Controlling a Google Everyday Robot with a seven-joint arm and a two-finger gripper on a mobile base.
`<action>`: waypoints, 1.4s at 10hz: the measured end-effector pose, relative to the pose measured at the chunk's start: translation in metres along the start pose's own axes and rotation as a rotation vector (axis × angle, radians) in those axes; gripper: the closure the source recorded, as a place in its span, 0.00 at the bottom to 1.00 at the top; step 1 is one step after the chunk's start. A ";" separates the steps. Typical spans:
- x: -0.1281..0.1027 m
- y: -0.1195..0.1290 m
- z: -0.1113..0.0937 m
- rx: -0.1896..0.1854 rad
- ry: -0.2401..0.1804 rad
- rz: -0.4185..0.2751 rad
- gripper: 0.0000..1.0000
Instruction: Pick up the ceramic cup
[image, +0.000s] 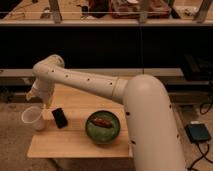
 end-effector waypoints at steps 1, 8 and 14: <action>-0.002 0.001 0.003 -0.026 -0.002 -0.008 0.35; -0.034 0.026 0.022 -0.095 -0.007 -0.034 0.35; -0.036 0.037 0.053 -0.159 0.010 -0.051 0.35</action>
